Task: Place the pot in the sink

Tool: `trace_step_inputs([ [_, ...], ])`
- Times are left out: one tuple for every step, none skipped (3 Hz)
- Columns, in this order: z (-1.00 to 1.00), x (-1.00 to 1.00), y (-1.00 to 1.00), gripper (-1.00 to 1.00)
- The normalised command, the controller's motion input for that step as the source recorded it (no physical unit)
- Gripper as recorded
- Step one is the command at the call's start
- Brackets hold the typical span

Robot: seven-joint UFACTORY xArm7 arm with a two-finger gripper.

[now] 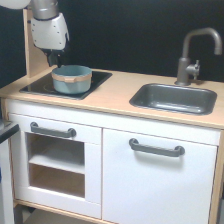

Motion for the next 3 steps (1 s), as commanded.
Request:
trace_step_inputs([
  [-1.0, 1.0, 0.7, -1.0],
  [-1.0, 1.0, -0.08, -1.0],
  [-1.0, -0.97, -0.96, 1.0],
])
